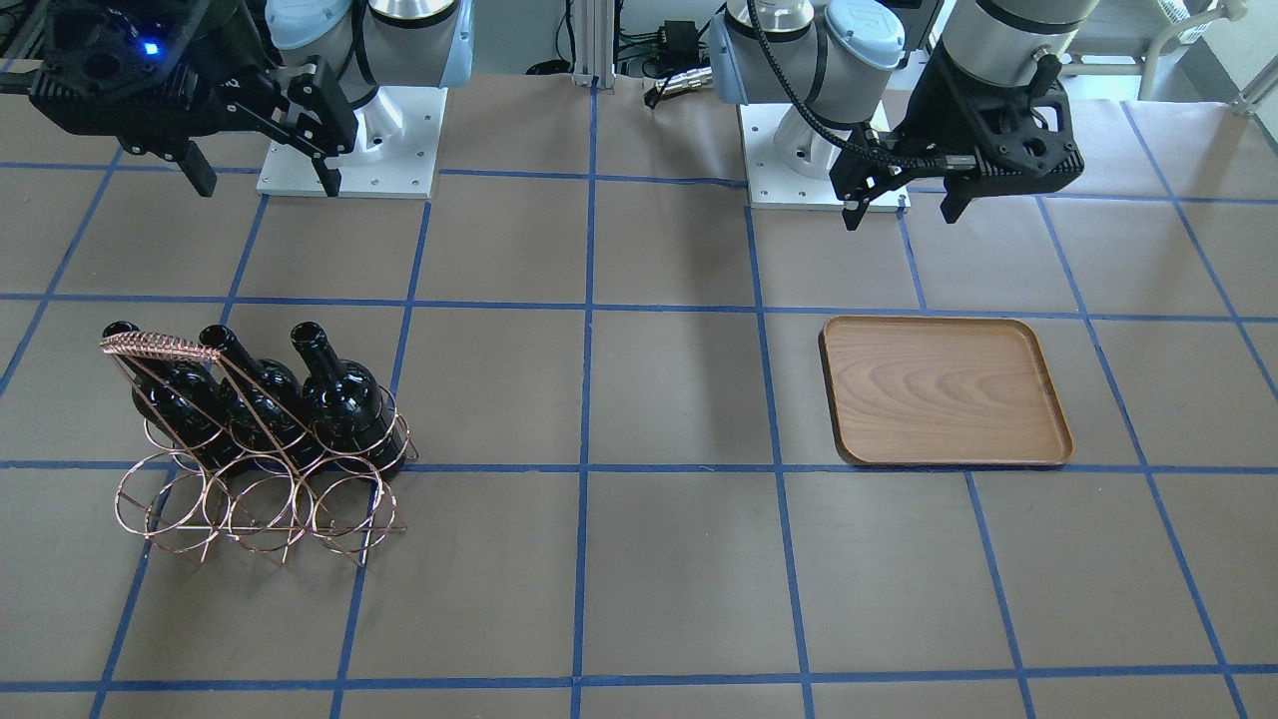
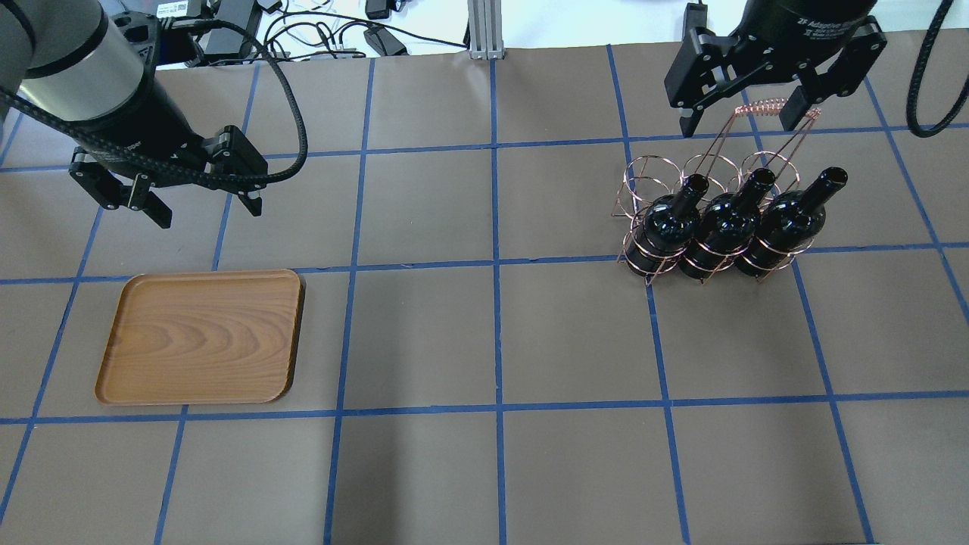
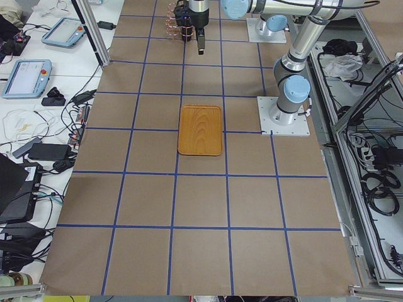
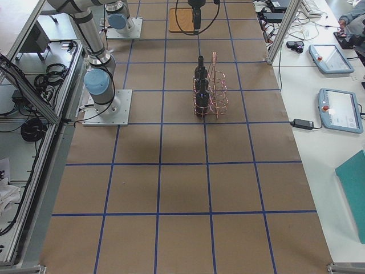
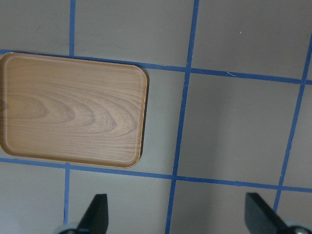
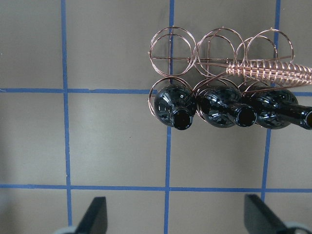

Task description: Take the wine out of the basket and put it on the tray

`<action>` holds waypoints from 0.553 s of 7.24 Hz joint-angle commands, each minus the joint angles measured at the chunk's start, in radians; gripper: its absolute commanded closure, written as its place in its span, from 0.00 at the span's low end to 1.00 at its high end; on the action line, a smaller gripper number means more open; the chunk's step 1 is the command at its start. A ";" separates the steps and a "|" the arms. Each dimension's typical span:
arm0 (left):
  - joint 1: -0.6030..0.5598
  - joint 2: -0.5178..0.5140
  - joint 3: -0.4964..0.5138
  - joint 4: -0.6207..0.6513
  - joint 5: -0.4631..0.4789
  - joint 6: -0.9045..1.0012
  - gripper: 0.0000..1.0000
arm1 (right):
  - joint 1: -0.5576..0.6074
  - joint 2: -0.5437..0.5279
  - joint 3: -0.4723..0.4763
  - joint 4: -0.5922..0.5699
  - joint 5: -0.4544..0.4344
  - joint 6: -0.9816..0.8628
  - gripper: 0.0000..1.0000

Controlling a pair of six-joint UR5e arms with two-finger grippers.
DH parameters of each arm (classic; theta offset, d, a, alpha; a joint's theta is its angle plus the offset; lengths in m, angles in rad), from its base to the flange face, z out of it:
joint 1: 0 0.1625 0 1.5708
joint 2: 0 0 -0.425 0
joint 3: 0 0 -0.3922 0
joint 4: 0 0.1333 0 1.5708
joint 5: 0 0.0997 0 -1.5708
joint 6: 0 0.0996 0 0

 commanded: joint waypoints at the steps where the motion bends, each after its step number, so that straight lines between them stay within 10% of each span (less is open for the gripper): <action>1: 0.000 0.000 -0.002 0.000 0.000 0.001 0.00 | 0.001 0.003 -0.003 0.006 0.001 0.000 0.00; 4: 0.000 0.000 -0.002 0.000 0.003 0.003 0.00 | 0.001 -0.016 0.023 0.011 0.006 -0.001 0.00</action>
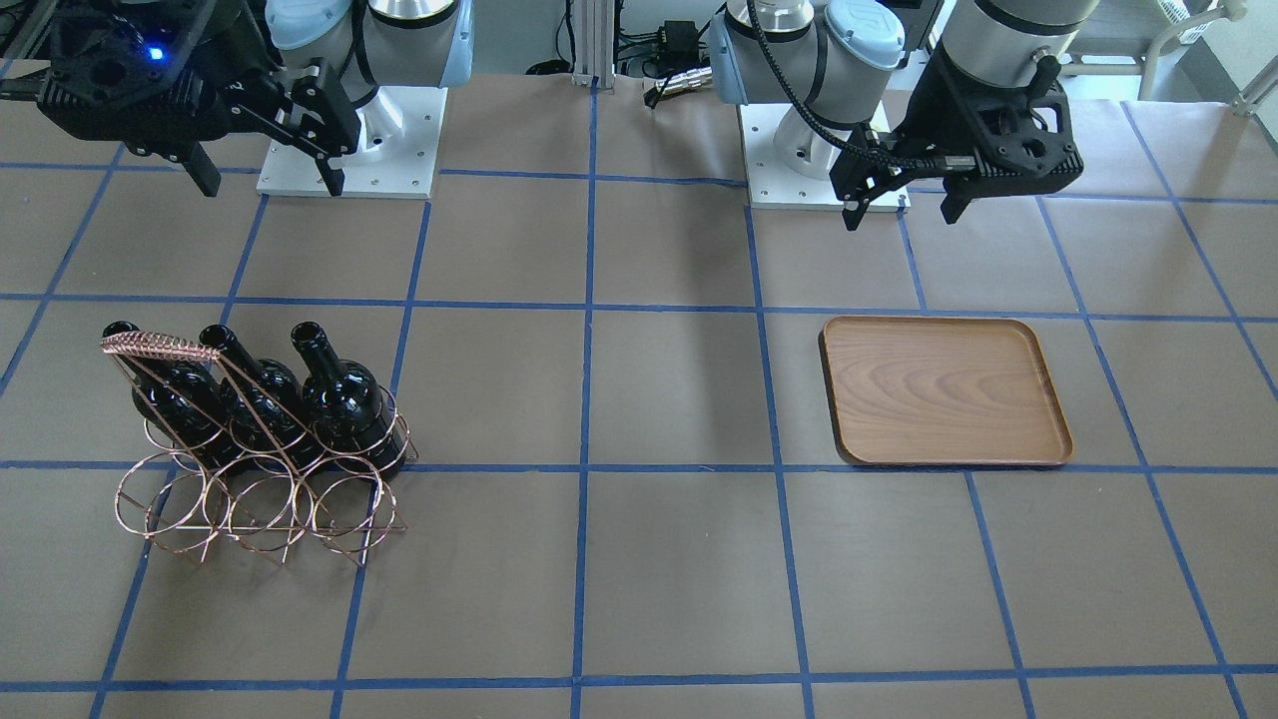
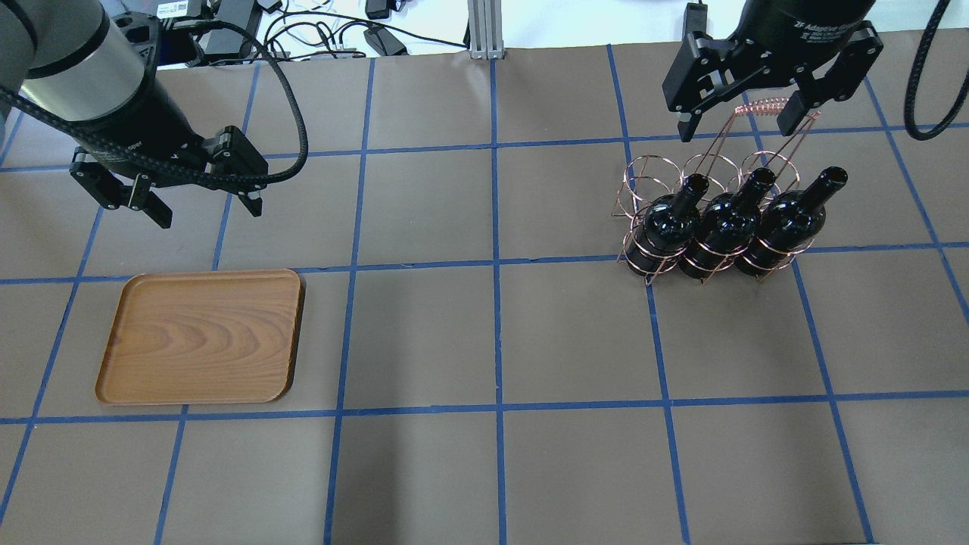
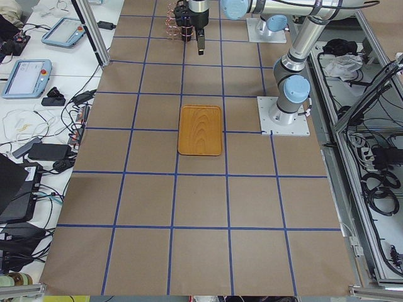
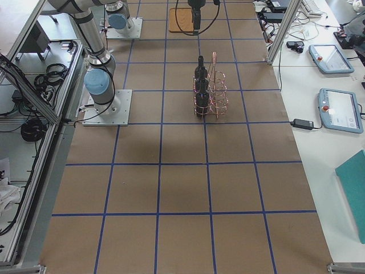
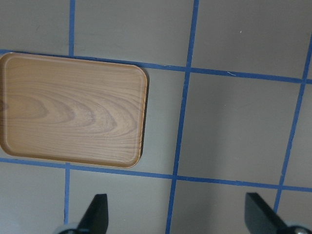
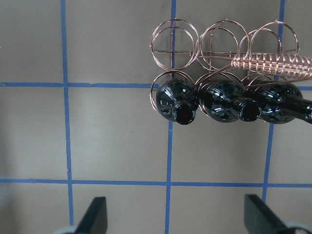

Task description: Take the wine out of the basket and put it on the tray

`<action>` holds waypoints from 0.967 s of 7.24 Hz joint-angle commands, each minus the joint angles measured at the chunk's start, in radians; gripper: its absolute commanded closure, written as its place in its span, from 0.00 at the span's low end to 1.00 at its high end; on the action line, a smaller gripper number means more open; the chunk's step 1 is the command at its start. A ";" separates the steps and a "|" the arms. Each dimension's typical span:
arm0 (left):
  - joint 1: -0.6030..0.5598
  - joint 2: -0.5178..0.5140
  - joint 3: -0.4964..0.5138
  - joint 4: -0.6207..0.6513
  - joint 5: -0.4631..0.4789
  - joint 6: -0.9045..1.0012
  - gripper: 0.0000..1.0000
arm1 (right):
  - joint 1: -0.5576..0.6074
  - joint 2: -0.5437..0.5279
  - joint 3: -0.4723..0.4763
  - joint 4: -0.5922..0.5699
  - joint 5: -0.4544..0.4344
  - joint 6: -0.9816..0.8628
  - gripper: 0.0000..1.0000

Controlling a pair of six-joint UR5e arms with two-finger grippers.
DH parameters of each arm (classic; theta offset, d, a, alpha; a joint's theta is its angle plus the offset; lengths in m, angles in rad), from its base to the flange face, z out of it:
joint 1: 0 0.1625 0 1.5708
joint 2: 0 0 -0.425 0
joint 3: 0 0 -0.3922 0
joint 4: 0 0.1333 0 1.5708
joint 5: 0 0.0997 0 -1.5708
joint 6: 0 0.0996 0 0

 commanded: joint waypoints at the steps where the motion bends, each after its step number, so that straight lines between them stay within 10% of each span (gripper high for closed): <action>1: 0.000 0.000 -0.001 0.002 0.000 -0.001 0.00 | 0.000 -0.014 0.015 -0.004 0.003 -0.001 0.00; 7: 0.000 -0.002 -0.001 0.000 -0.002 -0.003 0.00 | -0.011 -0.009 0.024 0.004 -0.016 0.002 0.00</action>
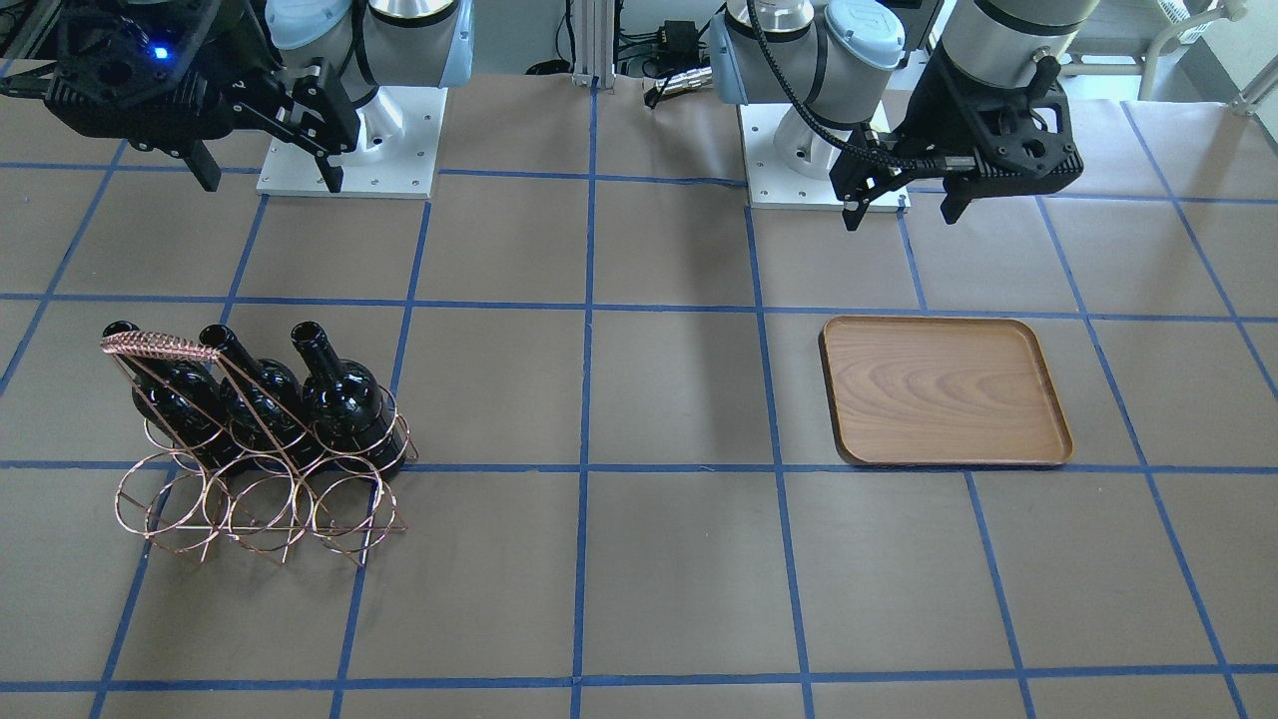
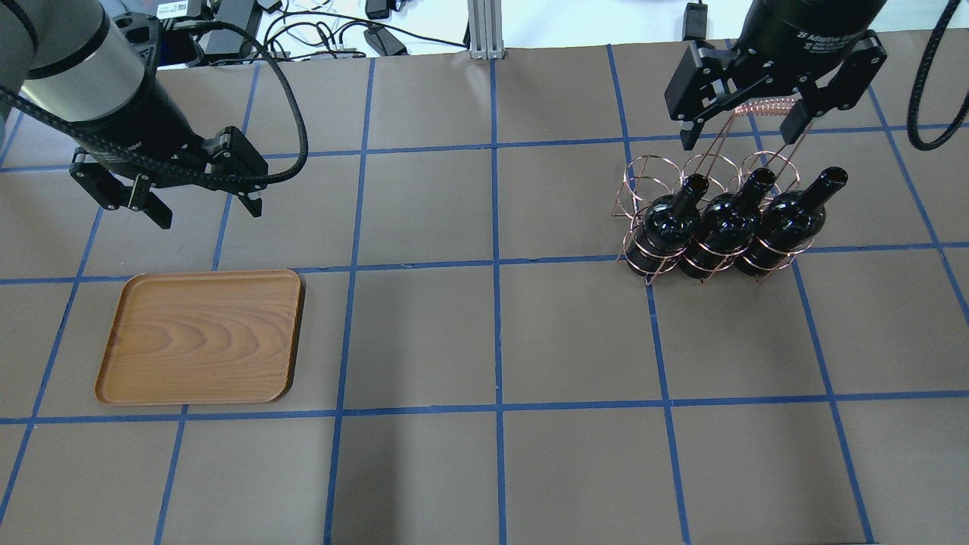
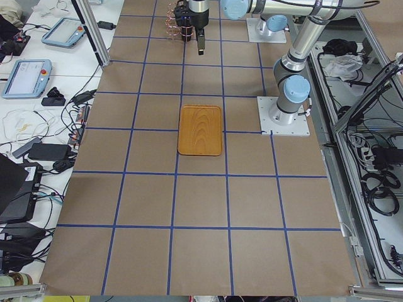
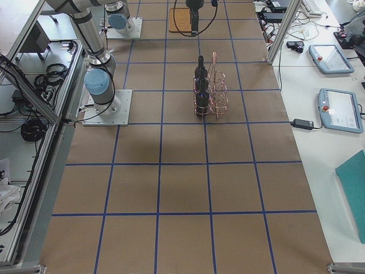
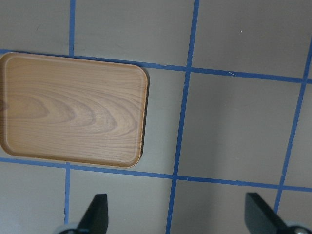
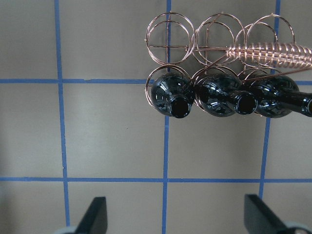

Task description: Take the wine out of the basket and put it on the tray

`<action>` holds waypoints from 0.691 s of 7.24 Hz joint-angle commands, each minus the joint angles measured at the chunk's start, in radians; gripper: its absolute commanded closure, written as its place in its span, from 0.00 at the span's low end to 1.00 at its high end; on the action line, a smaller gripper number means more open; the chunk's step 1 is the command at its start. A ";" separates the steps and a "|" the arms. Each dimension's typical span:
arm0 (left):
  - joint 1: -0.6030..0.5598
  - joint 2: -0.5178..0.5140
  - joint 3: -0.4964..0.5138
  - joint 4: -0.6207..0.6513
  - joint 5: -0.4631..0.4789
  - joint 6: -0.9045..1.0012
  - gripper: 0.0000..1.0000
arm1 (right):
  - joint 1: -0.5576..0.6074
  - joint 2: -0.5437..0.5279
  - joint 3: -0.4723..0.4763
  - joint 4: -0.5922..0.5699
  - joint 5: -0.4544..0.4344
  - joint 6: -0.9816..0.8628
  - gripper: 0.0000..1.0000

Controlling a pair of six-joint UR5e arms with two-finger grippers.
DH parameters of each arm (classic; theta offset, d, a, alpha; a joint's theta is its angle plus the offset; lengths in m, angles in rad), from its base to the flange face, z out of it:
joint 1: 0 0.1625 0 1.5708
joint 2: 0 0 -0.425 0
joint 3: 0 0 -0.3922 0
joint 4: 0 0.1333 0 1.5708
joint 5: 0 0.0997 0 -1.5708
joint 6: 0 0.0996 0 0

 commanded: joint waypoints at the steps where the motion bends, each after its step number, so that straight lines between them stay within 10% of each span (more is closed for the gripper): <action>1: 0.000 -0.001 0.000 -0.001 0.000 0.000 0.00 | -0.022 0.010 0.004 -0.011 0.011 -0.082 0.00; 5: 0.000 -0.001 0.000 -0.002 0.003 0.000 0.00 | -0.166 0.014 0.114 -0.098 0.000 -0.244 0.10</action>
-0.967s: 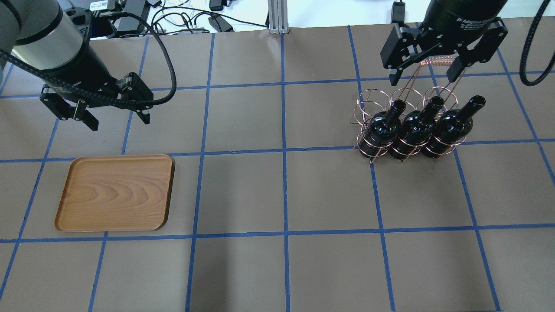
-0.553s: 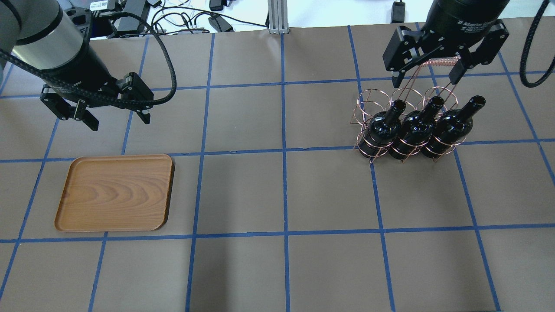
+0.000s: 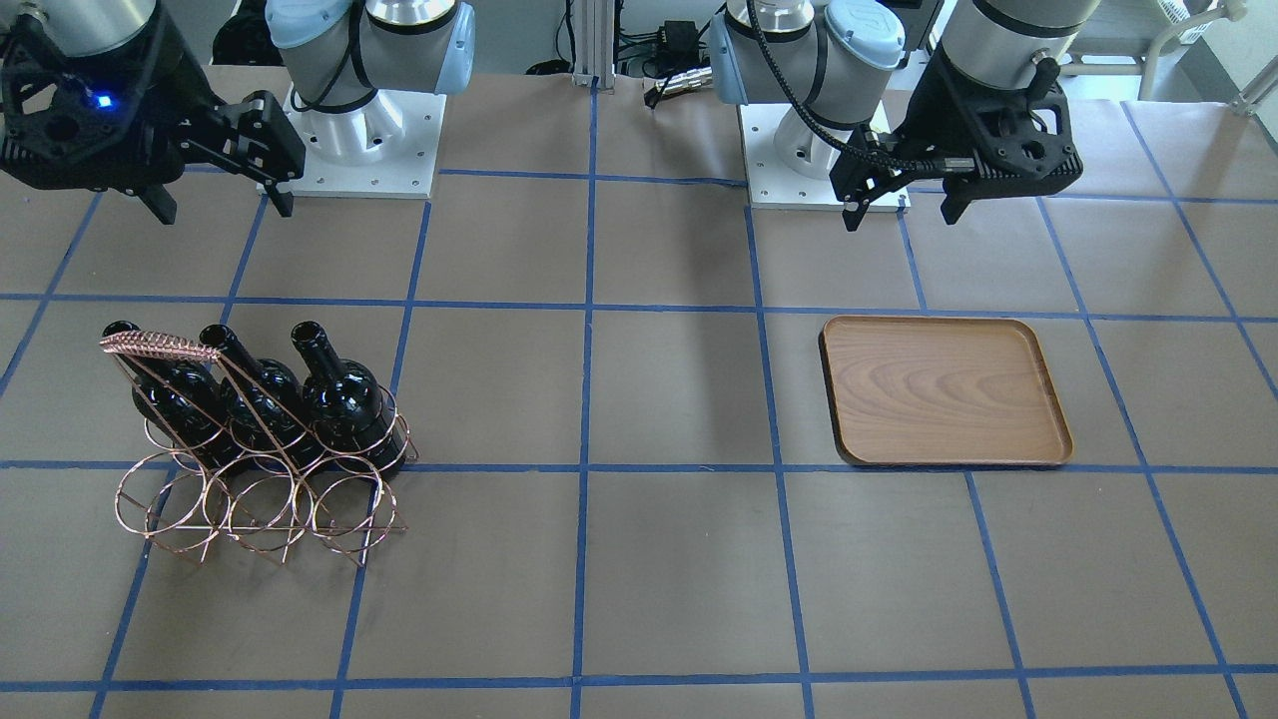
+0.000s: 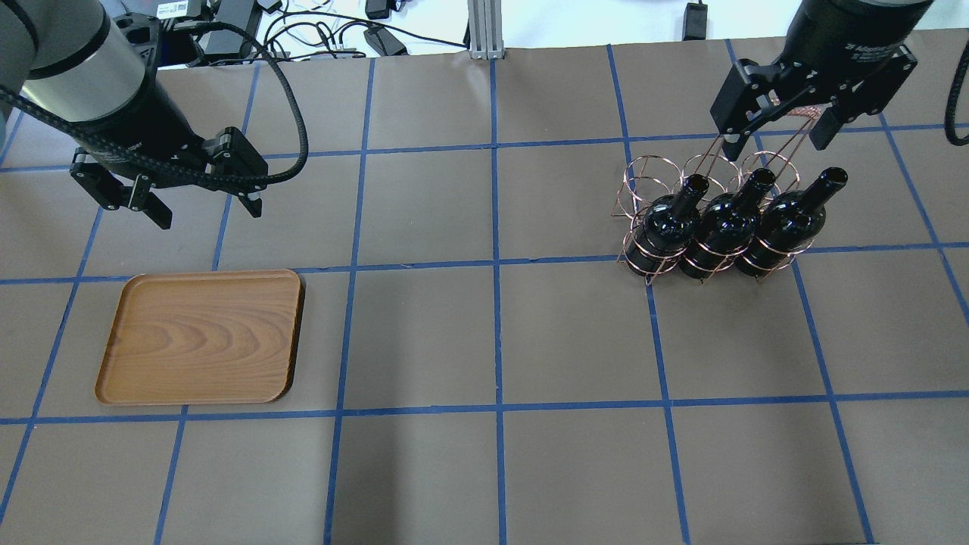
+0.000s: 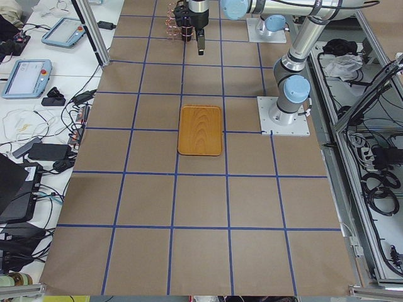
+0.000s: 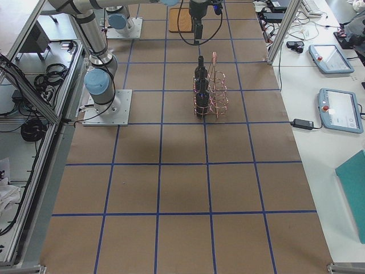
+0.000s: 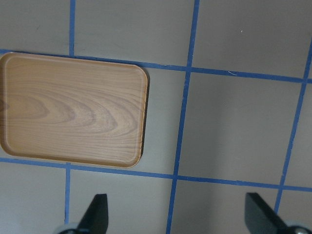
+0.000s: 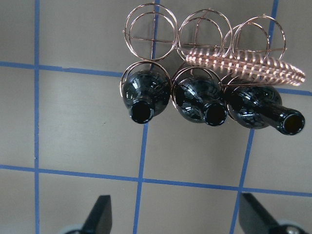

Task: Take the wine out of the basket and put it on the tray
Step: 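Lower the right gripper onto the bottle farthest from the left arm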

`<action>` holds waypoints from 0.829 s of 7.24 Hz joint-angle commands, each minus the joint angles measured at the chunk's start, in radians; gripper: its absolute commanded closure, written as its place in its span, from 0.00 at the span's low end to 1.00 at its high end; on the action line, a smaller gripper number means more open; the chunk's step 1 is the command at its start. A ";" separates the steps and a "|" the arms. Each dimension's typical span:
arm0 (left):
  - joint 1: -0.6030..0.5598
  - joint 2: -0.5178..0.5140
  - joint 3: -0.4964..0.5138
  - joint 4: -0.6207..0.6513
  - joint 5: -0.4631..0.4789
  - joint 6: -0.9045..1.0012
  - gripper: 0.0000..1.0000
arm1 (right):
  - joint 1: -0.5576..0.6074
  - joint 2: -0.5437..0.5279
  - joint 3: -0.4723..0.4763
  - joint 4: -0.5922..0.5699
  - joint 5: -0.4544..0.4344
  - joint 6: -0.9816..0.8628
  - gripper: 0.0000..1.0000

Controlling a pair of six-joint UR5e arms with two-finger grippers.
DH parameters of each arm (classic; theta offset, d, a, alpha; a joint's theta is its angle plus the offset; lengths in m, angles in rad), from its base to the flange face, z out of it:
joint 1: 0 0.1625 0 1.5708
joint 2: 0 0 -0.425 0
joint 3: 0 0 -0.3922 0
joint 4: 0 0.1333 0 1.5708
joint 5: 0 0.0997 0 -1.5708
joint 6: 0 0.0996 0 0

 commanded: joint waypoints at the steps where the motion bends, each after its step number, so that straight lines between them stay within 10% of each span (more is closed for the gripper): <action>1: 0.000 0.000 0.000 -0.001 0.001 -0.001 0.00 | -0.065 0.001 0.120 -0.193 -0.022 -0.118 0.10; 6: 0.001 0.002 -0.005 -0.001 0.006 -0.001 0.00 | -0.065 0.070 0.178 -0.290 -0.033 -0.055 0.15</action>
